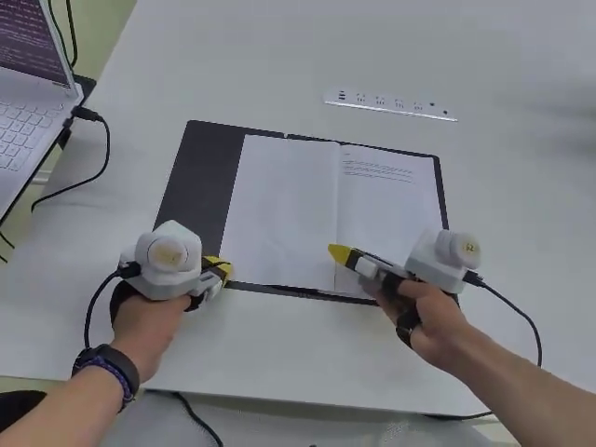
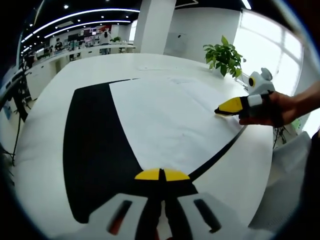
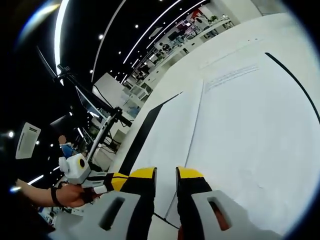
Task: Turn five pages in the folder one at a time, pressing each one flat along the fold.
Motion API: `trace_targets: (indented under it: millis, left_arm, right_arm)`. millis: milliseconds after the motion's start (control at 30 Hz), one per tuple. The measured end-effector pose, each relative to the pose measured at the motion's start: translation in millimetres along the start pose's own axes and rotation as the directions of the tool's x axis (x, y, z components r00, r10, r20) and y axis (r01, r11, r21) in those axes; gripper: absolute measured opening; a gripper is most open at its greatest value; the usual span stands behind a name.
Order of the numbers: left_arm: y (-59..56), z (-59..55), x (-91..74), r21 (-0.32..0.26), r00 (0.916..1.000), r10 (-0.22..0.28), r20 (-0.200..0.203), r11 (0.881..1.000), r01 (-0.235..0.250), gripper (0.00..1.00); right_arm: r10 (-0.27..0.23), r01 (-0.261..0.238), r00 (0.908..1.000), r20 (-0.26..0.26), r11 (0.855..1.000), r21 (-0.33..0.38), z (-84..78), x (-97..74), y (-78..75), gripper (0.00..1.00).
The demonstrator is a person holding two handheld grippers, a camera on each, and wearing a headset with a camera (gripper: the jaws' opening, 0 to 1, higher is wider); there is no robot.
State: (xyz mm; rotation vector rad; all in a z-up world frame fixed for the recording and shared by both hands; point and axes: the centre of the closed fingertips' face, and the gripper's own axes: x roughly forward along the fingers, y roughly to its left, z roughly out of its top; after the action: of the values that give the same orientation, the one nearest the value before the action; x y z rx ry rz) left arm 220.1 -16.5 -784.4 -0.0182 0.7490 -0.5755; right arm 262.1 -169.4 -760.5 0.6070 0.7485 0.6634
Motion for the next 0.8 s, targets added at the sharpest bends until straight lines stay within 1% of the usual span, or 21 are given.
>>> trace_targets:
  millis: [100,233,333,433,533,567,733,800]
  left_arm:
    - [-1.3,0.6,-1.0,-0.002,1.0000,0.001,0.001,1.000,-0.001,0.00]
    - [-2.6,1.5,-1.8,-0.008,1.0000,-0.004,0.003,1.000,0.004,0.00]
    - [-3.9,2.1,-2.0,-0.001,1.0000,-0.004,0.002,1.000,0.004,0.00]
    - [-3.5,2.4,-1.5,0.005,1.0000,-0.004,0.001,1.000,0.004,0.00]
    - [-3.1,2.5,-1.0,0.001,1.0000,-0.006,0.002,1.000,0.006,0.00]
    - [-1.0,1.8,0.9,0.000,1.0000,-0.007,0.001,1.000,0.007,0.00]
    - [-1.6,2.6,1.0,0.007,1.0000,-0.008,-0.002,1.000,0.008,0.00]
    - [-2.0,3.1,0.7,0.006,1.0000,-0.008,-0.003,1.000,0.008,0.00]
  right_arm:
    - [-0.001,0.001,1.0000,0.003,1.000,0.001,4.6,3.4,-2.9,0.14]
    - [0.000,0.000,1.0000,0.003,1.000,-0.006,15.0,12.2,-6.8,0.13]
    - [0.000,0.000,1.0000,0.009,1.000,-0.016,23.0,19.2,-1.3,0.12]
    - [0.004,-0.004,0.9998,0.021,1.000,-0.010,31.0,26.1,0.6,0.11]
    - [-0.001,0.001,0.9992,0.039,1.000,0.000,40.0,31.5,-0.3,0.10]
    - [-0.002,0.002,0.9989,0.046,1.000,0.003,43.3,33.8,-1.1,0.09]
    - [-0.005,0.005,0.9992,0.040,1.000,0.004,49.1,42.1,-5.7,0.06]
    - [-0.006,0.006,0.9992,0.040,1.000,0.008,50.8,43.8,-8.4,0.03]
